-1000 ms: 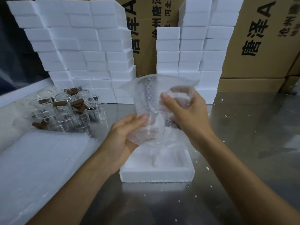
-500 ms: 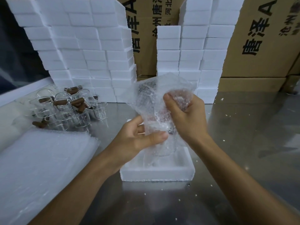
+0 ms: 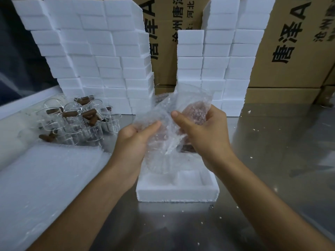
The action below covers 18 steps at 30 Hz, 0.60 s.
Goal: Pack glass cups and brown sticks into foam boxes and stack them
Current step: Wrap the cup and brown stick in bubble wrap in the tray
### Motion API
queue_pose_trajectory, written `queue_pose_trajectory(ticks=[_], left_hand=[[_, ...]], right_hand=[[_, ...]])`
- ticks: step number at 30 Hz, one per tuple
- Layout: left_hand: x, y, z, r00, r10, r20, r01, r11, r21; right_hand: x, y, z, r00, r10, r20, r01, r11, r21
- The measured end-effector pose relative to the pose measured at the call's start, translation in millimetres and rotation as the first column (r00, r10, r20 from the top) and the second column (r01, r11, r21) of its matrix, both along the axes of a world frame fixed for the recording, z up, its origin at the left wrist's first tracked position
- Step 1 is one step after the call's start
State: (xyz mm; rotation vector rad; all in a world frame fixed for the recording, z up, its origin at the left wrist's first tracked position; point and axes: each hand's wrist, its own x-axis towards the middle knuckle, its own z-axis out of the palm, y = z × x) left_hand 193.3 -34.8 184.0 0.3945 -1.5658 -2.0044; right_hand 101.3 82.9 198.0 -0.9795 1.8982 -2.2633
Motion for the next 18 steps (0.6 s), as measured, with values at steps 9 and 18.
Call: queue_pose_trajectory(ticks=[9,18], left_hand=[[5.7,-26.9,2.2,0.938,0.327,0.112,-0.334,0.941,0.055],[5.0,-36.5,3.8,0.949,0.277,0.150,-0.302,0.935,0.185]], right_hand=[[0.1,0.1,-8.0,0.933,-0.244,-0.265,0.259,0.966,0.023],[7.9,-11.8,-36.0,0.785,0.179,-0.593,0.135,0.885,0.446]])
